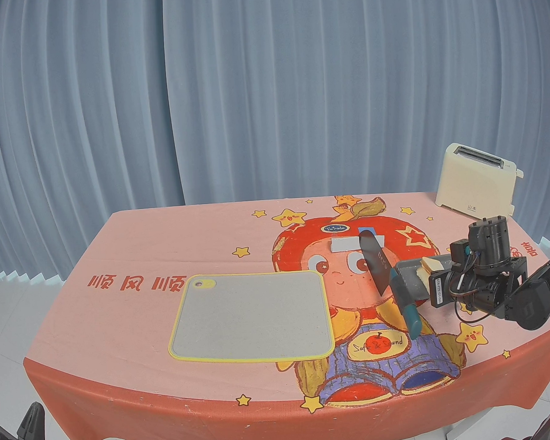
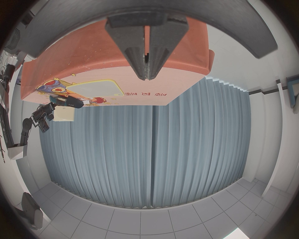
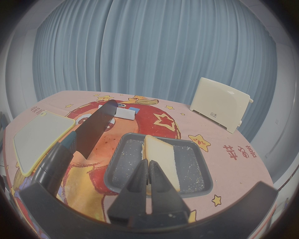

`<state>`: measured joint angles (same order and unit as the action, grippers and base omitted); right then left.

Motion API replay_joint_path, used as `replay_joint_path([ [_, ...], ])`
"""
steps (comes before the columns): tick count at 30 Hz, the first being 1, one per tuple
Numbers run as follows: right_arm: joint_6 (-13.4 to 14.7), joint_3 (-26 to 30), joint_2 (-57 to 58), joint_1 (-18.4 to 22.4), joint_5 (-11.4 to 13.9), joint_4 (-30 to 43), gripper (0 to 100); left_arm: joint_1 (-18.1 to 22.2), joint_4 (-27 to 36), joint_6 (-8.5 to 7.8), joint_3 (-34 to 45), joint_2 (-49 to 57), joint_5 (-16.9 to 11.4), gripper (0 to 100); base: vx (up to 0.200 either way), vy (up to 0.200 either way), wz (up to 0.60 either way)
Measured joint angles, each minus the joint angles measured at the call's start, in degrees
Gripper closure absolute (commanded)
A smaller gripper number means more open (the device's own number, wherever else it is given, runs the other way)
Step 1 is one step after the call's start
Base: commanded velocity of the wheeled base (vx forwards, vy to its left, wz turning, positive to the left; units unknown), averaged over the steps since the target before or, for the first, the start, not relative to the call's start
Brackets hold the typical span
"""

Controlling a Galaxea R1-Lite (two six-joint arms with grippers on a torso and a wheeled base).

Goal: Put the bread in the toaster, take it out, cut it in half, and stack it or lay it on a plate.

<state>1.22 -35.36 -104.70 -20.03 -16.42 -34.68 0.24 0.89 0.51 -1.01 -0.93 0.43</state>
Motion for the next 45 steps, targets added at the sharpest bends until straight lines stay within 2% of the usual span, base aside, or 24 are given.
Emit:
replay_joint_path([
  [14,0.2,0.1,0.1,-0.8,0.0,0.0,100,0.0,0.0,0.00,0.0,0.0,0.0,100,0.000,0.000,0.00],
  [15,0.3,0.1,0.2,-1.0,0.0,0.0,0,0.0,0.0,0.00,0.0,0.0,0.0,100,0.000,0.000,0.00],
  [45,0.2,0.5,2.5,-1.3,0.0,-0.1,0,0.0,0.0,0.00,0.0,0.0,0.0,100,0.000,0.000,0.00],
])
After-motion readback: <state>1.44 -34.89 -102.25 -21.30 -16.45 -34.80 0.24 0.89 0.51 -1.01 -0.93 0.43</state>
